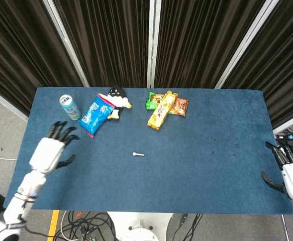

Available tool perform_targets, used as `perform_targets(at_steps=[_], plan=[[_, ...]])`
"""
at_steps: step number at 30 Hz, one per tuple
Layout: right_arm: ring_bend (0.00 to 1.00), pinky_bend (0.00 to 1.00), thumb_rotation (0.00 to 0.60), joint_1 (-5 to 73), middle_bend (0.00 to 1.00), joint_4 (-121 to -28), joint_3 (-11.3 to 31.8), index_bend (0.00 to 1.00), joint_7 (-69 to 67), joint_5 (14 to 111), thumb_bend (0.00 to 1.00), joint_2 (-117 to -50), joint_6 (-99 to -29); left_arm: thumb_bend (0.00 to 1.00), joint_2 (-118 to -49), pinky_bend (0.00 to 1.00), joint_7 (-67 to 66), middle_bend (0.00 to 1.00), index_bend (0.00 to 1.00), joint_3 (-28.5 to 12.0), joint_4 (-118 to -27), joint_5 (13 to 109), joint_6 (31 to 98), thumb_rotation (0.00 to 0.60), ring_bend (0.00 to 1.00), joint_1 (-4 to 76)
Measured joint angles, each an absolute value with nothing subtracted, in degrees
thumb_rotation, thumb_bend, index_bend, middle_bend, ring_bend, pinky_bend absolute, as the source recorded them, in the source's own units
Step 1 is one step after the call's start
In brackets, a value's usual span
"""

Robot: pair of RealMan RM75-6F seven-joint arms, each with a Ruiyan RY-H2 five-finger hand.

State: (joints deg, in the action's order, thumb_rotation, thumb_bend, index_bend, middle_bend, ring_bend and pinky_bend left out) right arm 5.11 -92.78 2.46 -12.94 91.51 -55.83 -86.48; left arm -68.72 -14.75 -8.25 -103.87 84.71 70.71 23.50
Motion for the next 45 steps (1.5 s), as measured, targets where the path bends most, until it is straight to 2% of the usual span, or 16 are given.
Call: perform_targets(at_steps=[5, 8, 21, 30, 45], plan=[[0.03, 0.04, 0.600, 4.6, 0.17, -92.7, 2.4, 0.09, -13.0, 90.8, 0.23, -55.8, -86.7, 0.31, -74.7, 0.00, -19.6, 0.17, 0.39, -11.2, -102.6, 77.7, 60.6, 0.600, 0.00, 31.8], [0.03, 0.04, 0.600, 4.5, 0.17, -92.6, 2.4, 0.09, -13.2, 90.3, 0.23, -55.7, -86.4, 0.33, -80.2, 0.00, -23.6, 0.17, 0.39, -12.3, -99.6, 72.4, 57.9, 0.600, 0.00, 35.5], [0.03, 0.04, 0.600, 5.2, 0.17, -92.0, 2.6, 0.09, -13.6, 89.5, 0.23, -55.8, -84.8, 0.34, -97.8, 0.00, -40.7, 0.15, 0.40, -13.6, -87.1, 51.3, 52.0, 0.600, 0.00, 48.5], [0.03, 0.04, 0.600, 5.1, 0.17, -91.6, 2.6, 0.09, -14.1, 89.1, 0.23, -55.8, -84.8, 0.35, -102.2, 0.00, -44.9, 0.15, 0.40, -14.1, -83.2, 40.1, 49.5, 0.600, 0.00, 55.2], [0.03, 0.04, 0.600, 4.8, 0.17, -91.3, 2.6, 0.09, -14.3, 88.8, 0.23, -55.8, -84.8, 0.35, -102.6, 0.00, -45.6, 0.15, 0.41, -11.4, -83.6, 35.6, 49.7, 0.600, 0.00, 59.8]])
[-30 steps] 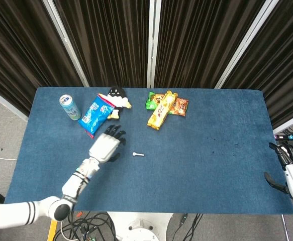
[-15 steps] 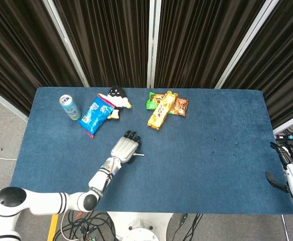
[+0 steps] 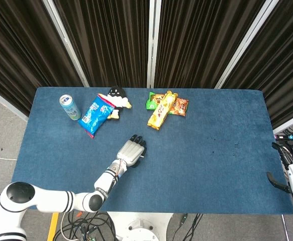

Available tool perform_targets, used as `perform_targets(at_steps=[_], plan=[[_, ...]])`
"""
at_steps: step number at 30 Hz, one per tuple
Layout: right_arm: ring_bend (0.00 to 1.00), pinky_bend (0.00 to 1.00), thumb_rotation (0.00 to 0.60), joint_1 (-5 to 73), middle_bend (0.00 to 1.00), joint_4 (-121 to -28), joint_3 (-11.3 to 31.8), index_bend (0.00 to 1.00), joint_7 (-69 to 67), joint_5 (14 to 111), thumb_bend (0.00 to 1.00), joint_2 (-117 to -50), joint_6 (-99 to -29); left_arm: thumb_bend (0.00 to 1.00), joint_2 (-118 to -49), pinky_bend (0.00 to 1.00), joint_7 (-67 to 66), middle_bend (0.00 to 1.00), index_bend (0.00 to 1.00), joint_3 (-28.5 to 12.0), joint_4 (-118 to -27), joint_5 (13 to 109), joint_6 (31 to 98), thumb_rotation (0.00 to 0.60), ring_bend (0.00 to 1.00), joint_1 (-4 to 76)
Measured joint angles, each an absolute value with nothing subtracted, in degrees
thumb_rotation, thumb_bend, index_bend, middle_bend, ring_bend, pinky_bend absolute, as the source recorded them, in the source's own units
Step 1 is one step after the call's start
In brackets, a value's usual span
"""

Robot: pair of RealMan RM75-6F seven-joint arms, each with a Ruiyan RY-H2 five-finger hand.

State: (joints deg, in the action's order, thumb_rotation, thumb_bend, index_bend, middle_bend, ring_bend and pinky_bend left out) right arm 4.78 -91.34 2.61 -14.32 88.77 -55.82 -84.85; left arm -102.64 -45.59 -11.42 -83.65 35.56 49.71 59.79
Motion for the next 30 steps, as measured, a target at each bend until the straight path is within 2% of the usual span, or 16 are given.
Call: perform_targets(at_steps=[17, 24, 30], plan=[[0.03, 0.04, 0.600, 4.6, 0.17, -91.4, 2.6, 0.09, -14.2, 88.5, 0.23, -55.7, -84.7, 0.37, -104.8, 0.00, -41.4, 0.17, 0.54, -10.3, -79.9, 36.8, 51.4, 0.600, 0.00, 60.3], [0.03, 0.04, 0.600, 4.6, 0.17, -91.6, 2.6, 0.09, -14.2, 88.4, 0.23, -55.6, -84.7, 0.38, -105.0, 0.00, -38.9, 0.17, 0.55, -10.5, -79.9, 38.2, 51.9, 0.600, 0.00, 59.6], [0.03, 0.04, 0.600, 4.4, 0.17, -91.7, 2.6, 0.09, -14.2, 88.6, 0.23, -55.5, -85.0, 0.39, -104.1, 0.00, -32.6, 0.17, 0.55, -12.1, -81.4, 39.4, 51.3, 0.600, 0.00, 58.0]])
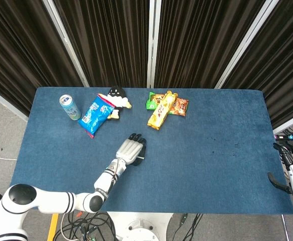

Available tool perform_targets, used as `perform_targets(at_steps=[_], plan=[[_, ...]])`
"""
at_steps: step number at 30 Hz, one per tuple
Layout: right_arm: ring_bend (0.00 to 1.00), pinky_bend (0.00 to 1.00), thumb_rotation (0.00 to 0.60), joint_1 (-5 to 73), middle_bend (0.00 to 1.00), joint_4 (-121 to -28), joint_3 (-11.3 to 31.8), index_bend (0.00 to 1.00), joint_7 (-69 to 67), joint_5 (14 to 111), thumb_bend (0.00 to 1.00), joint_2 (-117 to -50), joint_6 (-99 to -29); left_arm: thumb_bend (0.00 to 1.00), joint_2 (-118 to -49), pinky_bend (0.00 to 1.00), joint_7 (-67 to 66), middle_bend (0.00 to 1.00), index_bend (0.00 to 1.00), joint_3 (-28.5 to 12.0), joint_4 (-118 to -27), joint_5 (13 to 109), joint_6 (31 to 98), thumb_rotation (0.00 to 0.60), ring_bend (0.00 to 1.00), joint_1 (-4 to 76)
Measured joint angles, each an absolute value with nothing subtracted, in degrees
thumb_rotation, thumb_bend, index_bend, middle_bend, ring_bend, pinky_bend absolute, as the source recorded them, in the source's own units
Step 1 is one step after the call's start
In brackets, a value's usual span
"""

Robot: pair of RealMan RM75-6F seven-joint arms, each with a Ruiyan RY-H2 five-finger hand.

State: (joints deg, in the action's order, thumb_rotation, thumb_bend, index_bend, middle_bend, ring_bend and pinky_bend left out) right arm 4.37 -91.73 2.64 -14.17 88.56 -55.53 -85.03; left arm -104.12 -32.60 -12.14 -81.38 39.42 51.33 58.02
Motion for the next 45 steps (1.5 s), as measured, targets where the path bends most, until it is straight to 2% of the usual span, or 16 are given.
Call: perform_targets(at_steps=[10, 17, 29, 45], plan=[[0.03, 0.04, 0.600, 4.3, 0.17, -92.0, 2.6, 0.09, -13.9, 88.9, 0.23, -55.5, -85.3, 0.40, -102.1, 0.00, -13.0, 0.17, 0.54, -16.9, -82.4, 41.4, 47.1, 0.600, 0.00, 52.9], [0.03, 0.04, 0.600, 4.1, 0.17, -92.2, 2.7, 0.09, -13.7, 89.0, 0.23, -55.4, -85.7, 0.40, -103.1, 0.00, 1.2, 0.17, 0.51, -19.1, -79.3, 46.4, 44.9, 0.600, 0.00, 48.6], [0.03, 0.03, 0.600, 3.8, 0.17, -92.0, 2.7, 0.09, -14.0, 89.2, 0.23, -55.5, -86.3, 0.39, -107.7, 0.00, 7.5, 0.17, 0.50, -16.4, -69.9, 60.9, 49.6, 0.600, 0.00, 45.5], [0.03, 0.03, 0.600, 3.8, 0.17, -91.6, 2.7, 0.09, -14.5, 89.4, 0.23, -55.7, -86.4, 0.40, -109.5, 0.00, 8.1, 0.17, 0.49, -15.3, -65.0, 63.6, 51.0, 0.600, 0.00, 44.0]])
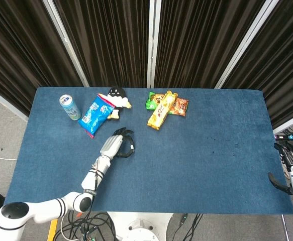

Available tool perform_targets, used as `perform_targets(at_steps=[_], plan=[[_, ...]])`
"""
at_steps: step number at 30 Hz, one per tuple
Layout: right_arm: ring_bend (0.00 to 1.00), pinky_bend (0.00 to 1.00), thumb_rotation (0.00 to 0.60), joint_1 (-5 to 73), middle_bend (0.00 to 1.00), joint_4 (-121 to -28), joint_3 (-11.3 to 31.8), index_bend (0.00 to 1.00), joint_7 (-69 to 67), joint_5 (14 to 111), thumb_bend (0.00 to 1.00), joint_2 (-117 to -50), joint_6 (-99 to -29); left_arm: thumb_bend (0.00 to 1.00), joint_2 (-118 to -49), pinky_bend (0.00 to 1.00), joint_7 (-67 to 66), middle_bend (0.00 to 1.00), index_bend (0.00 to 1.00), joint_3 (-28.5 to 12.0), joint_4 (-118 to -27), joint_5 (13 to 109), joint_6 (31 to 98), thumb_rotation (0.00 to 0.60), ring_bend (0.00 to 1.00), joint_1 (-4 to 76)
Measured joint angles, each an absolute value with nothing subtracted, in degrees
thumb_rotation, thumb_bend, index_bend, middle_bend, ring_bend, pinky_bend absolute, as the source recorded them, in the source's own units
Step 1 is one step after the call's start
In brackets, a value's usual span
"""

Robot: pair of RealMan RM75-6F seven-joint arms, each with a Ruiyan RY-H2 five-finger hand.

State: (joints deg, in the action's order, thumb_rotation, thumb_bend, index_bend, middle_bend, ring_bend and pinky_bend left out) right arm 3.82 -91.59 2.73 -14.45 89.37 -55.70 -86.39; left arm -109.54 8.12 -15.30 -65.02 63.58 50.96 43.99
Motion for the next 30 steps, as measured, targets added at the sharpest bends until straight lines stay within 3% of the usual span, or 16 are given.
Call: perform_targets(at_steps=[15, 21, 24, 30], plan=[[0.03, 0.03, 0.600, 3.7, 0.17, -91.9, 2.7, 0.09, -14.2, 89.3, 0.23, -55.7, -86.4, 0.40, -109.0, 0.00, 7.3, 0.16, 0.43, -14.6, -65.9, 65.4, 50.7, 0.600, 0.00, 43.5], [0.03, 0.03, 0.600, 3.7, 0.17, -91.8, 2.8, 0.09, -14.2, 89.2, 0.23, -55.7, -86.5, 0.40, -108.7, 0.00, 6.8, 0.15, 0.30, -14.4, -66.6, 65.9, 50.8, 0.600, 0.00, 43.4], [0.03, 0.03, 0.600, 3.7, 0.17, -91.7, 2.8, 0.09, -14.3, 89.2, 0.23, -55.7, -86.6, 0.37, -107.8, 0.00, 6.7, 0.14, 0.23, -14.4, -67.9, 66.9, 51.8, 0.598, 0.00, 43.2], [0.03, 0.03, 0.600, 3.7, 0.17, -91.3, 2.9, 0.09, -14.9, 89.1, 0.23, -55.4, -86.5, 0.27, -100.7, 0.00, 4.6, 0.14, 0.22, -14.4, -74.9, 68.8, 54.1, 0.599, 0.00, 42.0]])
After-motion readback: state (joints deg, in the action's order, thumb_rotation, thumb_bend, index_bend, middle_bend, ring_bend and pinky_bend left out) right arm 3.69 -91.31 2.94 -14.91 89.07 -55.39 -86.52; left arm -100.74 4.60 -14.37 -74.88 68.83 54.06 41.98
